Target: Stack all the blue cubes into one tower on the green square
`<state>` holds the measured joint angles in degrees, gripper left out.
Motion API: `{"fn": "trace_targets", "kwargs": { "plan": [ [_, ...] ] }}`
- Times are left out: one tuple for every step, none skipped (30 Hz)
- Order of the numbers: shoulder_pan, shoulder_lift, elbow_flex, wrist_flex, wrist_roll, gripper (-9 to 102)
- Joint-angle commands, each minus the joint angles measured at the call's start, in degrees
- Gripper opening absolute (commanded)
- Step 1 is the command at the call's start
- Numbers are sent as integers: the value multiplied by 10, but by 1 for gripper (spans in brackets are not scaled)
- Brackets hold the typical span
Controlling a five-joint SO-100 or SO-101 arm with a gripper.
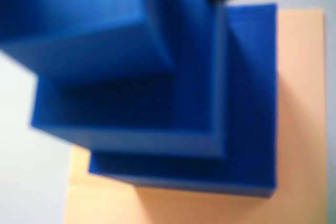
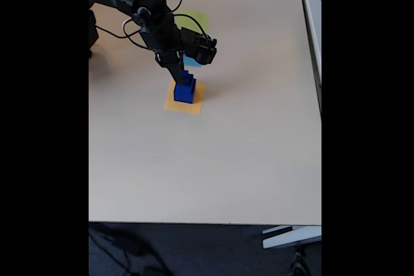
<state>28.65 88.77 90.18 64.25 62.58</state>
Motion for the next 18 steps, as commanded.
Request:
{"fn": "trace_targets", "kwargs": {
  "plan": [
    [2,30,-4,-9,-2,12],
    [3,31,-4,-9,-2,11],
    [3,31,-4,-9,-2,9],
    [3,31,-4,-9,-2,8],
    [3,31,-4,-9,-1,8],
    [3,31,-4,-9,0,6],
    [3,31,-4,-10,1,5],
    [2,31,-4,-10,1,4],
    [2,32,-4,-10,2,2],
    [1,33,-4,-10,2,2],
    [1,33,-4,-10,3,1],
    [0,33,-4,-10,4,1],
    [0,34,-4,-10,4,0],
    [-1,36,-4,-10,4,0],
    [-2,37,-4,-10,4,0],
    [-3,38,-5,-10,5,0],
    [-4,39,-8,-10,5,0],
    [-5,40,-11,-9,6,0]
  ]
}}
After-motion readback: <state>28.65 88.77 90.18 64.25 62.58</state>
